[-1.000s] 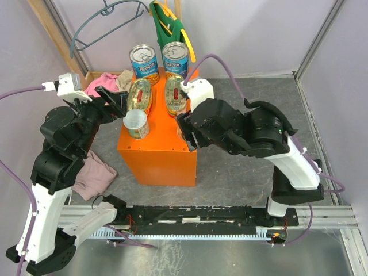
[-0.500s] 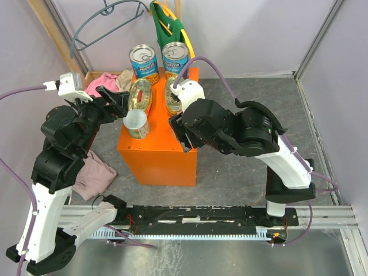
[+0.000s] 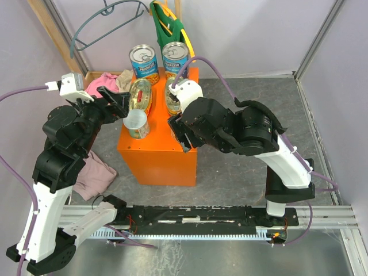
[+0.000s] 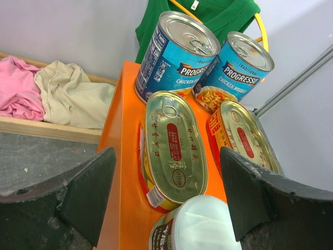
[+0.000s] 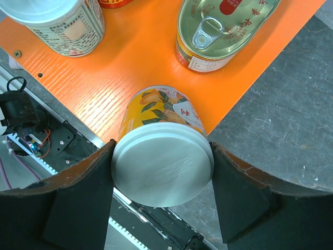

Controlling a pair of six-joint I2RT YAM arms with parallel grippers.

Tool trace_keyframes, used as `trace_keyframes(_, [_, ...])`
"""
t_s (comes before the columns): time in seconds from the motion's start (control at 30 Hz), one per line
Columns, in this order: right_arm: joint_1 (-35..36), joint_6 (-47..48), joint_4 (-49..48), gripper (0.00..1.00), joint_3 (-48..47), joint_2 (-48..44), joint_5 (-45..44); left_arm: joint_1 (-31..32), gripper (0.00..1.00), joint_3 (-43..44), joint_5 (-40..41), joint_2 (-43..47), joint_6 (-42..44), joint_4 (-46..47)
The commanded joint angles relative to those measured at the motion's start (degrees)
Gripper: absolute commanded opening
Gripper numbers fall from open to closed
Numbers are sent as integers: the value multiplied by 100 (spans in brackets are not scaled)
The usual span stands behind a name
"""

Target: Place and organize the canned foods onto the counter

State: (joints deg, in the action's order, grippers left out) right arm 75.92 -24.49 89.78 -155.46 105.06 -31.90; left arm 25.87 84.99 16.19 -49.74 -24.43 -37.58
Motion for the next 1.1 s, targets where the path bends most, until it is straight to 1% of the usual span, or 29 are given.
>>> trace_keyframes(0.0, [-57,119,-328,41,-29,15,39,23,87,11,-79,7,-170,168])
trace_keyframes(0.1, [-116,153,-369,50,-25,55,86,19,87,26,-69,-12,-160,172])
trace_keyframes(0.2, [-176,164,-407,56,-21,81,172,24,87,35,-64,-18,-144,177])
trace_keyframes(0.33, [-249,189,-465,60,-26,118,288,23,87,42,-54,-36,-124,181])
trace_keyframes(0.43, [-279,202,-478,61,-50,137,348,21,87,40,-40,-57,-114,195])
trace_keyframes(0.57, [-291,222,-496,69,-55,138,377,20,87,44,-26,-54,-98,212])
trace_keyframes(0.93, [-297,210,-543,76,60,28,438,24,87,26,-76,-78,-141,225])
trace_keyframes(1.07, [-297,214,-588,76,174,-82,449,23,87,24,-89,-57,-159,237])
